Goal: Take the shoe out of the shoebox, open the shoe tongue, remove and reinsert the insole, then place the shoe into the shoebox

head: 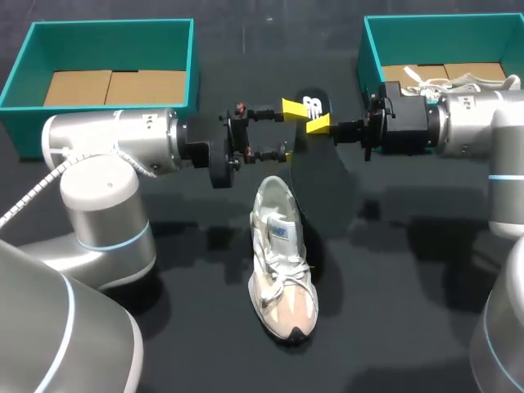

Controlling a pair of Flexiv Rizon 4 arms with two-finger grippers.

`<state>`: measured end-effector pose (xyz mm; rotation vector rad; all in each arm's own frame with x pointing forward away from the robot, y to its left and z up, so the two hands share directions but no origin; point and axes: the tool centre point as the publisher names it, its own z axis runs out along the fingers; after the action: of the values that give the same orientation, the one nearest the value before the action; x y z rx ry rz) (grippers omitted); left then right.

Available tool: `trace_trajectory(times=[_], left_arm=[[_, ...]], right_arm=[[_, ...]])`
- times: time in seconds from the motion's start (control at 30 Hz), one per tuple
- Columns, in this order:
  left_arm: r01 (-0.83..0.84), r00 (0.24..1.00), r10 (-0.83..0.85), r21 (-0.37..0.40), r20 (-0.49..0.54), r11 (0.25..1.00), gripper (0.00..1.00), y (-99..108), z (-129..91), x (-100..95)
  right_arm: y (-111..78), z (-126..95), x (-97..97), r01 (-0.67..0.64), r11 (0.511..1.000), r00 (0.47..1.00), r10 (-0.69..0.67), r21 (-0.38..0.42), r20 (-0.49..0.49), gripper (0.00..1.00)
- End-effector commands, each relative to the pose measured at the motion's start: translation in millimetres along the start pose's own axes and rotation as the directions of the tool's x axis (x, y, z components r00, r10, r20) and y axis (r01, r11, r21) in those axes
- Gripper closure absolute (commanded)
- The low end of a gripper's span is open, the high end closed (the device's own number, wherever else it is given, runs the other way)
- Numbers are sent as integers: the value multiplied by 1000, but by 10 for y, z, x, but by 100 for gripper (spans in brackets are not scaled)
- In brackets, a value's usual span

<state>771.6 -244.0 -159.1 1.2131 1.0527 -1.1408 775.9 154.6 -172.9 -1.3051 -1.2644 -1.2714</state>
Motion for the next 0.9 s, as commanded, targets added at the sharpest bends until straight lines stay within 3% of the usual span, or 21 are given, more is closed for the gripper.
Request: trace_trajectory(times=[0.03, 0.4, 0.5, 0.57, 0.67, 0.9], left_arm=[[1, 1000, -1, 11, 6, 1000, 0, 13, 52, 38], [22, 1000, -22, 25, -7, 999, 3, 2, 64, 114], [27, 1000, -27, 35, -17, 999, 16, -2, 99, 130], [30, 999, -29, 40, -26, 999, 18, 2, 117, 146], [36, 999, -34, 43, -38, 998, 31, 12, 142, 175], [50, 997, -48, 41, -68, 998, 51, 42, 196, 261]], right_arm=[[42, -5, -16, -10, 1000, 1000, 10, -9, 10, 100], [336, -51, -67, -83, 997, 997, 83, 3, 10, 100], [400, -54, -98, -90, 996, 995, 90, -1, 34, 100], [442, -54, -123, -102, 995, 994, 102, 0, 34, 100], [480, -51, -137, -110, 994, 993, 110, -1, 36, 100], [512, -52, -115, -118, 993, 992, 118, 1, 33, 100]])
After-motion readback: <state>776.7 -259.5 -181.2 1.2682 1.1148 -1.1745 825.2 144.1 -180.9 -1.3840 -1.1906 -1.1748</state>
